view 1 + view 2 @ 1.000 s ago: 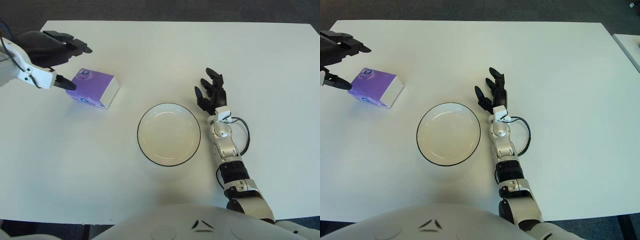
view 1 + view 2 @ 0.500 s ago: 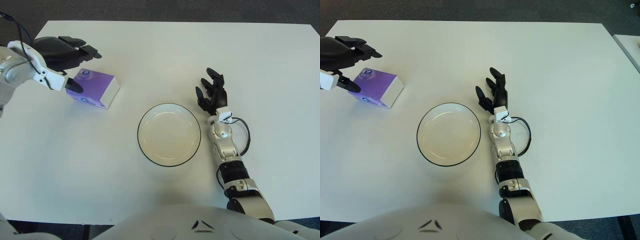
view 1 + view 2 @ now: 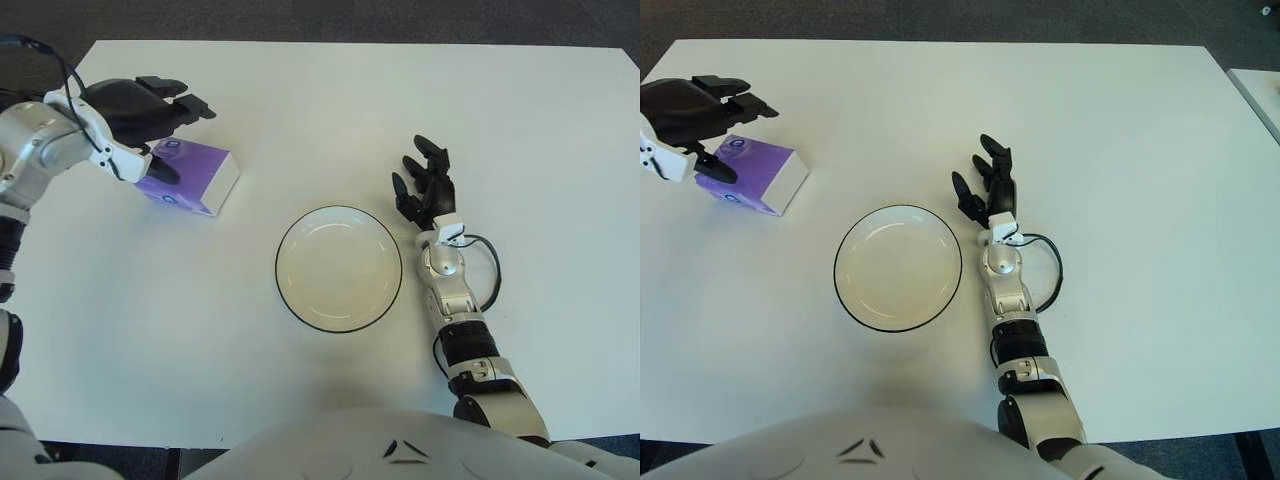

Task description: Put the tissue paper into the plate.

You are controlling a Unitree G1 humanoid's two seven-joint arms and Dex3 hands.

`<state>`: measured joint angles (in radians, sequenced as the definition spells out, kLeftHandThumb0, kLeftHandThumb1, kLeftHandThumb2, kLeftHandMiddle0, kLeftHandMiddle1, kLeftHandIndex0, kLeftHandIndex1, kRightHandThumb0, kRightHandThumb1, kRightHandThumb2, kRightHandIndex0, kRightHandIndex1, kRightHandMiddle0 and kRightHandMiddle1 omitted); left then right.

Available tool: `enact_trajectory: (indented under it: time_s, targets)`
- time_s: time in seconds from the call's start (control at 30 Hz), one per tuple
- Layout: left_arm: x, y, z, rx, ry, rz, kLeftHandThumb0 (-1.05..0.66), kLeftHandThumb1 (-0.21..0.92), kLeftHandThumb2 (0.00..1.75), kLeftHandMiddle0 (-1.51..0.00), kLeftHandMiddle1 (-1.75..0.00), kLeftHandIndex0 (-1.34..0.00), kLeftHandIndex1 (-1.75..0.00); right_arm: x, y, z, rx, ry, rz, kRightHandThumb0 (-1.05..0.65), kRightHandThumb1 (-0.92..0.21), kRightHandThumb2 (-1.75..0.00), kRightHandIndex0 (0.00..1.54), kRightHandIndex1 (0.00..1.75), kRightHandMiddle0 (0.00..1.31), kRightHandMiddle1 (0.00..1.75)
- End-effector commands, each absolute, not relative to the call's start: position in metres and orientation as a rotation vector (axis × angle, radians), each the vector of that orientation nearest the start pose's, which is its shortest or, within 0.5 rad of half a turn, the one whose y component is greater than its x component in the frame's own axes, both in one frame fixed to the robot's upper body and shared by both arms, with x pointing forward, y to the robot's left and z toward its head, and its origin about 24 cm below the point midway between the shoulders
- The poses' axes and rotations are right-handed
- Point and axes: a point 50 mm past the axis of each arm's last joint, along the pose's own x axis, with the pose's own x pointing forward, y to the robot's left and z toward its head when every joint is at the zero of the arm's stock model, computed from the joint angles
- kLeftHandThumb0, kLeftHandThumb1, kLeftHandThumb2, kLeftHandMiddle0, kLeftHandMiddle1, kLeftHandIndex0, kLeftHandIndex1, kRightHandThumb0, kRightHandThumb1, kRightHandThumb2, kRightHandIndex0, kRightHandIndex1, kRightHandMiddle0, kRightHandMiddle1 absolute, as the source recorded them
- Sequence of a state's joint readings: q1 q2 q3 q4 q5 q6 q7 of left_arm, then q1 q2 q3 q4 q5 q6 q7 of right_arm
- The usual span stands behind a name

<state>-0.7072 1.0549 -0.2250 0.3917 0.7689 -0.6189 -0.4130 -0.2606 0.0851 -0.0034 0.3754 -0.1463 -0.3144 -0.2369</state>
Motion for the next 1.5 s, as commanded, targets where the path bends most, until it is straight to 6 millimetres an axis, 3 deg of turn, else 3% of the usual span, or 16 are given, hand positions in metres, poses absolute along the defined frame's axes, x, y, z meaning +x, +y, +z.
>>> enact_trajectory:
  time_s: [0.0,0.23,0.43,1.03,1.47]
  targets:
    - [0.335,0.263,0.204,2.01,-0.198,-0.525,-0.95,0.92,0.2,-0.18,-0.01,0.0,-0.73,0.276,-0.127,0.004,-0.054,0.041,-0.146,-0.55,-0.9,-0.44,0.31,0.39,0.0,0.71]
    - [0.349,0.275,0.178,2.067,-0.191,-0.475,-0.94,0.92,0.16,-0.19,-0.01,0.0,-0.76,0.275,-0.127,0.004,-0.062,0.041,-0.144,-0.56,-0.91,-0.44,0.31,0.39,0.0,0.72]
    - [0.352,0.275,0.181,2.089,-0.207,-0.475,-0.96,0.91,0.14,-0.19,-0.01,0.0,-0.78,0.275,-0.129,0.005,-0.058,0.034,-0.141,-0.55,-0.9,-0.44,0.31,0.39,0.0,0.72]
    - [0.348,0.274,0.187,2.1,0.049,-0.6,-0.99,0.92,0.09,-0.12,0.0,0.0,-0.62,0.272,-0.131,0.006,-0.077,0.033,-0.154,-0.56,-0.91,-0.45,0.31,0.39,0.0,0.74]
    - [0.342,0.269,0.193,2.1,0.077,-0.65,-1.01,0.92,0.13,-0.16,-0.02,0.0,-0.62,0.27,-0.132,0.007,-0.067,0.034,-0.144,-0.56,-0.91,-0.45,0.32,0.39,0.0,0.75]
